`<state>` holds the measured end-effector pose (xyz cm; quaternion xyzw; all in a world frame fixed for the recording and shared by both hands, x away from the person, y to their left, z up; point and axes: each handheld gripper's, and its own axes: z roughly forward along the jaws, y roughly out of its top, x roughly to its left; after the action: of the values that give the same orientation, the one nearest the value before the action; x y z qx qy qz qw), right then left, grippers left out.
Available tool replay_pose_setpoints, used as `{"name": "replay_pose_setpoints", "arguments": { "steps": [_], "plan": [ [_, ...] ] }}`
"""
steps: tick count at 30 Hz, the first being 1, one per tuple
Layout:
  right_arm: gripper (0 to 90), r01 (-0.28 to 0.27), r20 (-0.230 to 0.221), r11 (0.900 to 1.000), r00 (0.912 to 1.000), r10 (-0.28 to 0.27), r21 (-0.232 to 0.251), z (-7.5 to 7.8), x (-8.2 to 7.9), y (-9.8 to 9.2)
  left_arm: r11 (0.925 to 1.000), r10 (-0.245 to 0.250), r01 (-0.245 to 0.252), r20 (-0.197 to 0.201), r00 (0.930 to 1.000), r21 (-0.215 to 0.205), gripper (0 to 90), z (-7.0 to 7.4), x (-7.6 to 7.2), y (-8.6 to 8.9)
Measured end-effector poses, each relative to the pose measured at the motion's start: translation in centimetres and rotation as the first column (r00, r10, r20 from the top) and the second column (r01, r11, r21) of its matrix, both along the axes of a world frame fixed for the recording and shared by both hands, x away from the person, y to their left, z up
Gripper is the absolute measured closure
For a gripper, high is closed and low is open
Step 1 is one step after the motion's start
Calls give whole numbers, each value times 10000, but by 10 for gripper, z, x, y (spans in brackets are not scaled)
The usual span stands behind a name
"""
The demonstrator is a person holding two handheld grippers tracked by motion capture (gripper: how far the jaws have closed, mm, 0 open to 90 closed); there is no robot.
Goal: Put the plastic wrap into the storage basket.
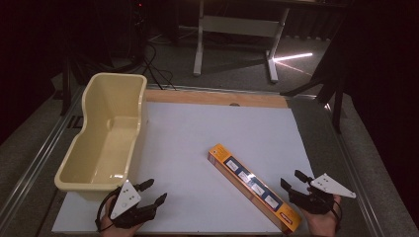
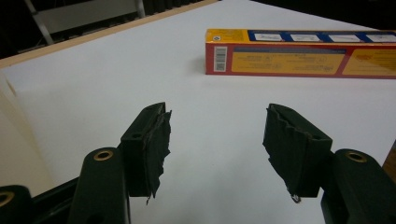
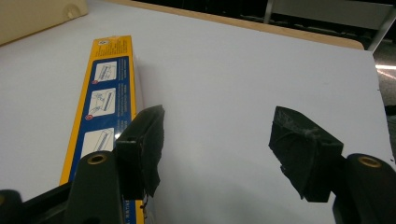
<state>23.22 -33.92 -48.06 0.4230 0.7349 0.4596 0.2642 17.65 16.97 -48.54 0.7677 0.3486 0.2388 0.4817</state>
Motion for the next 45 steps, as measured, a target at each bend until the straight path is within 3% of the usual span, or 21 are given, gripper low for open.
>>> {"name": "replay_pose_setpoints", "arguments": {
  "steps": [12, 25, 29, 41, 45],
  "plan": [
    [360, -272, 10, 9996, 9996, 272, 33, 2, 2, 7, 10000, 48, -48, 46, 10000, 29, 396, -1, 0, 0],
    [348, -758, -646, 9968, 9952, 741, -247, 7, 7, 24, 9996, 217, -218, 61, 9997, 204, 377, -4, 0, -2],
    [318, -1216, -964, 9913, 9885, 1164, -501, 11, 9, 34, 9995, 236, -236, -4, 9997, 216, 366, -4, 1, -3],
    [261, -1867, -1773, 9714, 9711, 1598, -1467, 31, 24, 58, 9988, 366, -359, -193, 9991, 331, 325, -6, 2, -4],
    [258, -2203, -2202, 9601, 9586, 1804, -1724, 34, 32, 70, 9983, 485, -478, -221, 9986, 329, 324, -7, 2, -4]
  ]
}}
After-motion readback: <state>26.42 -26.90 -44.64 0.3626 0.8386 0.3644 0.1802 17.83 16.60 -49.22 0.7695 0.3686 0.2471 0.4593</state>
